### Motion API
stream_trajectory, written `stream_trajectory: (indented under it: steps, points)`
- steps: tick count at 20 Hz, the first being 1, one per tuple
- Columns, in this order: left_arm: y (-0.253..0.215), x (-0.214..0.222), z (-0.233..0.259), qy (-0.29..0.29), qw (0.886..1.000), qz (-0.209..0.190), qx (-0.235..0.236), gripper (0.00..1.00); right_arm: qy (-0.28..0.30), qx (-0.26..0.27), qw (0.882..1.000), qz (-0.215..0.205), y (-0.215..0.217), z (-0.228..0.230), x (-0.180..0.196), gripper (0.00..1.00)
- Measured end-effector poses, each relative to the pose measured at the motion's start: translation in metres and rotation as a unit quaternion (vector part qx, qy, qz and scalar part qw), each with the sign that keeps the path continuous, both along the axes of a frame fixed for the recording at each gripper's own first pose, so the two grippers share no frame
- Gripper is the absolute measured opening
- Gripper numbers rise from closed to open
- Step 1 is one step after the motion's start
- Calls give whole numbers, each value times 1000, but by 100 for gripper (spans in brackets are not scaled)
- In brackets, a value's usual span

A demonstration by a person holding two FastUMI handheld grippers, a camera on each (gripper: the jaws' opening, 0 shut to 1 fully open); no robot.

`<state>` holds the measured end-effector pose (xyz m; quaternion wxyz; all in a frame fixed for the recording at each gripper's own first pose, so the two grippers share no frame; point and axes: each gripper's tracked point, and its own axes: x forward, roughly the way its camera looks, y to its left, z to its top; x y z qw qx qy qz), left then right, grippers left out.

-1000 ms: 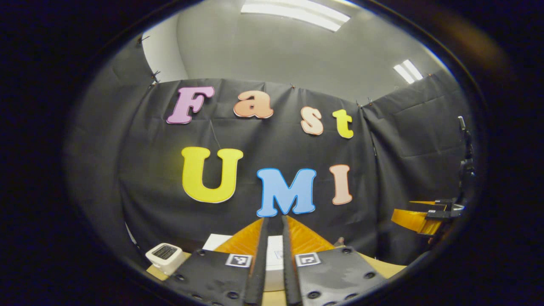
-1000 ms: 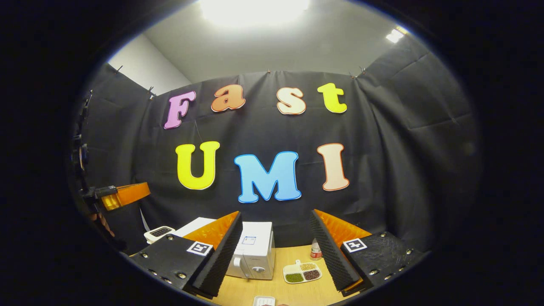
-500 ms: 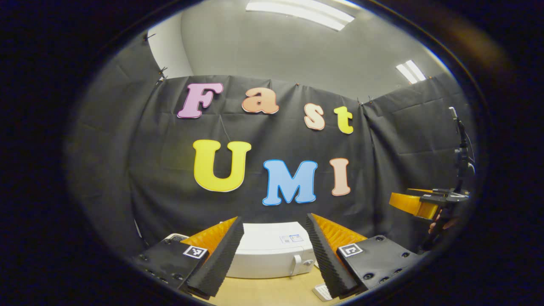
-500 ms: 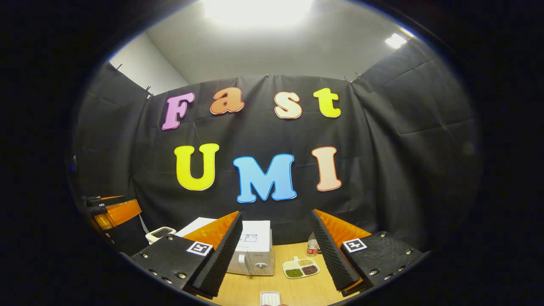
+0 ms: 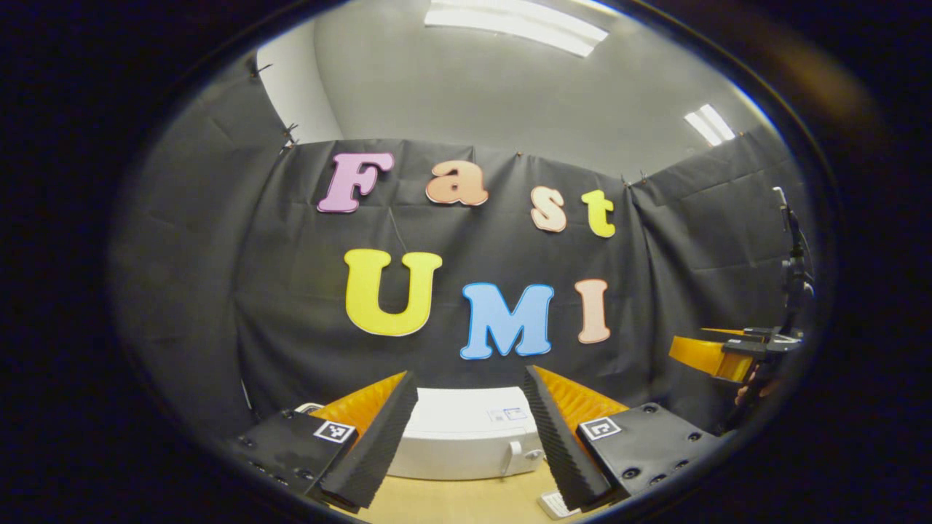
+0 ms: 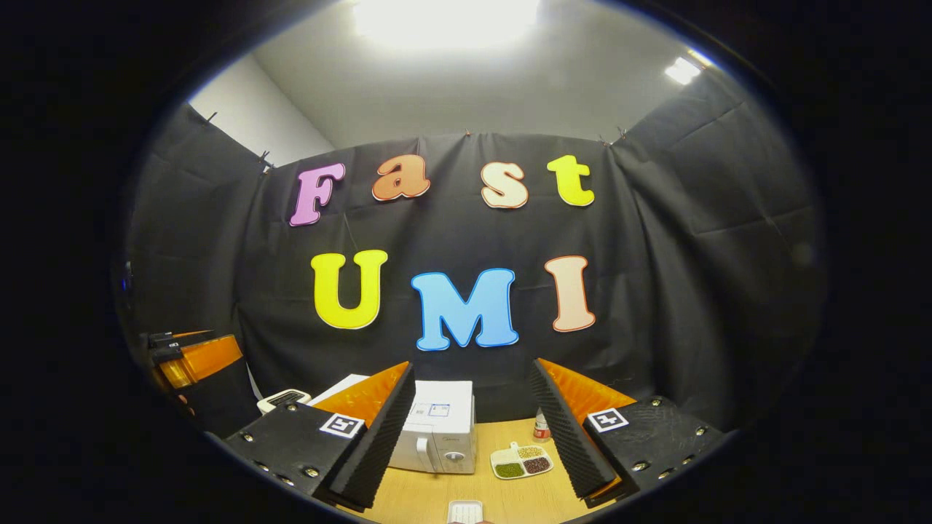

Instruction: Open the microwave oven with the left hand, put the food in, and close the microwave oven.

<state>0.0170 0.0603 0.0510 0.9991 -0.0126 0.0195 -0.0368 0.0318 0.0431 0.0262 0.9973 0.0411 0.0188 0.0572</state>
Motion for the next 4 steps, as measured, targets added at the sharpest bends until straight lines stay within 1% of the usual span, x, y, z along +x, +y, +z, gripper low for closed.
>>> stream_trajectory:
  steps: [4]
  points:
    - [-19,4,-4,5,1000,0,3,97,-3,5,1000,4,-13,3,5,95]
